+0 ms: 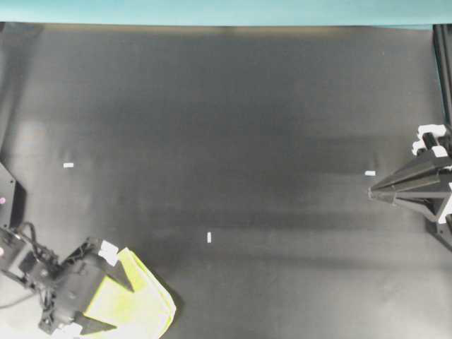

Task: Push a yellow cloth with the left arm to wipe the desk.
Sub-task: 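Continue dragging the cloth with the left gripper along the near edge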

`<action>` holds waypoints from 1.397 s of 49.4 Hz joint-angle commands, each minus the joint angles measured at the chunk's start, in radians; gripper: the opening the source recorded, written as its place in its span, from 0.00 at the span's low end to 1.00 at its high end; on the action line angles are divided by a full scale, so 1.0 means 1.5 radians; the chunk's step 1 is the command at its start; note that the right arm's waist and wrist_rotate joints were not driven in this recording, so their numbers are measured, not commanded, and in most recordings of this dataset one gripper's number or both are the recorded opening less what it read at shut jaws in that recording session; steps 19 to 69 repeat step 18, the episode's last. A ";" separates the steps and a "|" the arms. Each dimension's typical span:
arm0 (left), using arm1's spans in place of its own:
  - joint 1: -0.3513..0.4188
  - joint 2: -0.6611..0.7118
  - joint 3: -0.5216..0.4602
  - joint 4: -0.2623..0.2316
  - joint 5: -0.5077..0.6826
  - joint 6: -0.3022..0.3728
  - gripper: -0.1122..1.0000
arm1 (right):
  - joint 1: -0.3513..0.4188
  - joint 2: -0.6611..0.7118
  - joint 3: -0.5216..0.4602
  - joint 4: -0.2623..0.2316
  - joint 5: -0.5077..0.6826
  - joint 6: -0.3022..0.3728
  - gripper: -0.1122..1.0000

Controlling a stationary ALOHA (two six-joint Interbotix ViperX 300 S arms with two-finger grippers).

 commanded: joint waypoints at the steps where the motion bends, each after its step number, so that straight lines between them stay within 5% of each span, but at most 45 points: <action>1: 0.018 -0.044 -0.001 0.001 -0.003 0.020 0.85 | 0.000 0.001 -0.010 0.002 -0.003 0.000 0.10; 18: 0.051 -0.169 0.017 0.001 0.036 0.078 0.85 | -0.001 0.001 -0.008 0.001 -0.003 0.000 0.10; 69: 0.051 -0.169 0.017 0.001 0.036 0.078 0.85 | -0.001 0.001 -0.008 0.001 -0.003 0.000 0.10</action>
